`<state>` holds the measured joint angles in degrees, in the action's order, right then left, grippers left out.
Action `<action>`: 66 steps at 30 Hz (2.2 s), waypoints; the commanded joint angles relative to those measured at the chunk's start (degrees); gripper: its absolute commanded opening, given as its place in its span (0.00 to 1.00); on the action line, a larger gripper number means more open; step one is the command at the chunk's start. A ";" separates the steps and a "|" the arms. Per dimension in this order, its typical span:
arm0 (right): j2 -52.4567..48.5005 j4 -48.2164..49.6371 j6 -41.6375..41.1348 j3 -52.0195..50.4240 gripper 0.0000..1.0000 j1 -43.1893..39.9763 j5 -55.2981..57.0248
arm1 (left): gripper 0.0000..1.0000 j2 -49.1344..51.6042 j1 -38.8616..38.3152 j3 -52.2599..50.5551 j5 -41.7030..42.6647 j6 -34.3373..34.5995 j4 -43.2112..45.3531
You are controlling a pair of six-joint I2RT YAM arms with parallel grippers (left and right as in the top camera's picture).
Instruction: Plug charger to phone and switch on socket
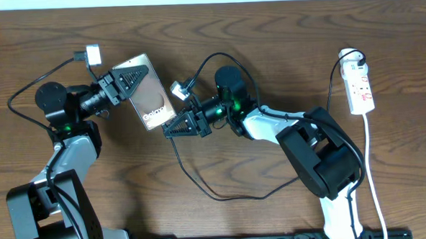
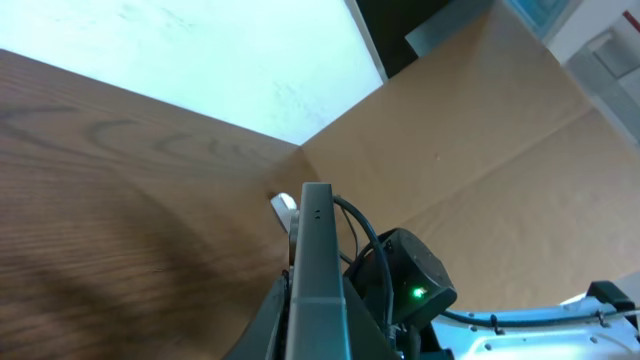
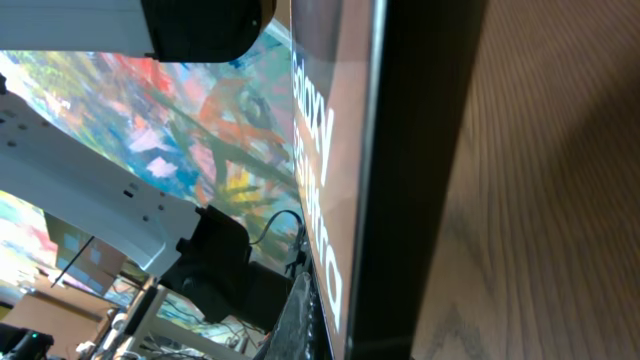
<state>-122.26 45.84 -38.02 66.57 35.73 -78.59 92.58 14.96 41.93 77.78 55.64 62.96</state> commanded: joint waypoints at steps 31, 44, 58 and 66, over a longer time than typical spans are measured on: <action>1.07 3.48 -0.96 2.01 0.01 -0.48 9.90 | 0.07 -0.13 -1.29 -3.67 11.54 -2.49 -0.59; 1.07 3.45 -0.96 2.01 0.01 -0.48 9.88 | 0.07 -0.13 -1.27 -3.67 11.13 -2.49 -0.57; 1.07 3.43 -1.18 2.01 0.32 -0.48 8.50 | 0.07 -0.13 -1.11 -3.67 10.25 -2.49 -0.57; 1.07 3.43 -1.14 2.01 0.99 -0.48 7.52 | 0.08 -0.13 0.87 -3.67 10.27 -2.47 -0.59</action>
<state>-122.17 49.17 -39.44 67.66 35.57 -71.94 92.60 14.92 37.82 86.35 53.54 61.89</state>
